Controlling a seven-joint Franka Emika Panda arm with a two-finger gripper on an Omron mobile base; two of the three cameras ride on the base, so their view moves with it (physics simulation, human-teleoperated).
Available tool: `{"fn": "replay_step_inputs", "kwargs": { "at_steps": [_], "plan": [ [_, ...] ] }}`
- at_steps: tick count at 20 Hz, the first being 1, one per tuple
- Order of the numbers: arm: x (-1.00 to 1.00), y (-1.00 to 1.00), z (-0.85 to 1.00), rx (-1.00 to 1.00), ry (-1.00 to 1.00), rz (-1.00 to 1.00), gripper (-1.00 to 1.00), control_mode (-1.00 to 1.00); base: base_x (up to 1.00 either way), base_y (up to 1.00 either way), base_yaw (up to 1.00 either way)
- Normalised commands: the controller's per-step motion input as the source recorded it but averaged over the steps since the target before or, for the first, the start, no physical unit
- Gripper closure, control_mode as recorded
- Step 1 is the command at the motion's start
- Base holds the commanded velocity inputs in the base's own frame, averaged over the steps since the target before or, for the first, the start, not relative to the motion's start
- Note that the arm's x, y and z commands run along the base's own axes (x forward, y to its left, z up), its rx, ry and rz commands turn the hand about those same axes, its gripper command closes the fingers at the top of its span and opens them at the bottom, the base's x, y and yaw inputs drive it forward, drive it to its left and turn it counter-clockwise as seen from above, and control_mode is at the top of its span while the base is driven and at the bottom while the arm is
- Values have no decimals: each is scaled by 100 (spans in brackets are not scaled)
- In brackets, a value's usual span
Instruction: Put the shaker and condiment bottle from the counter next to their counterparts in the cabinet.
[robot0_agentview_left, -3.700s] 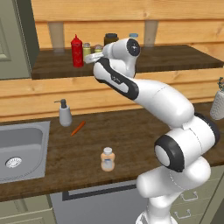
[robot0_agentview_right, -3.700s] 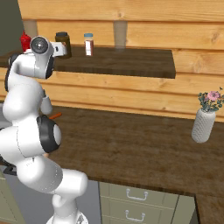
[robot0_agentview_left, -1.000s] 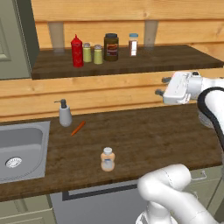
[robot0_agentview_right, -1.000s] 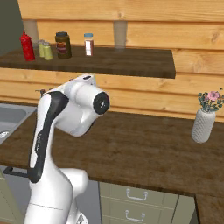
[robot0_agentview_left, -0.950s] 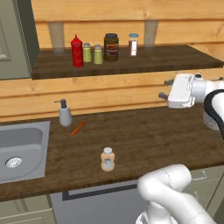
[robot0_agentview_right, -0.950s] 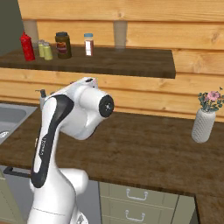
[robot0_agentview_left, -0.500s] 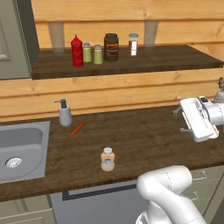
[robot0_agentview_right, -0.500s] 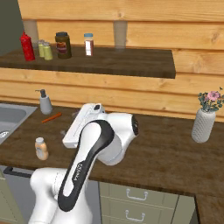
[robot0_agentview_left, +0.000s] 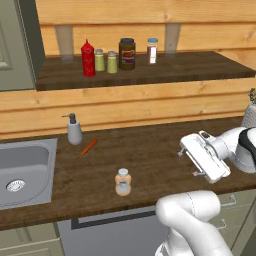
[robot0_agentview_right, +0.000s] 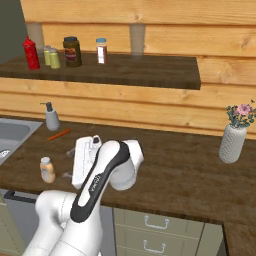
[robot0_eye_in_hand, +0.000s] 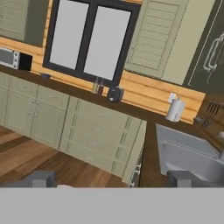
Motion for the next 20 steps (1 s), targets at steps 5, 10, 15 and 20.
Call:
{"fn": "replay_step_inputs", "kwargs": {
  "at_steps": [5,10,15,20],
  "plan": [
    [0,49,-34,0,0,-1,-100,-100,0,0,0],
    [0,47,-23,0,0,-3,-100,-100,0,0,0],
    [2,4,-7,0,0,0,-100,-100,0,0,0],
    [10,23,-43,0,0,-1,-100,-100,0,0,0]
  ]
}}
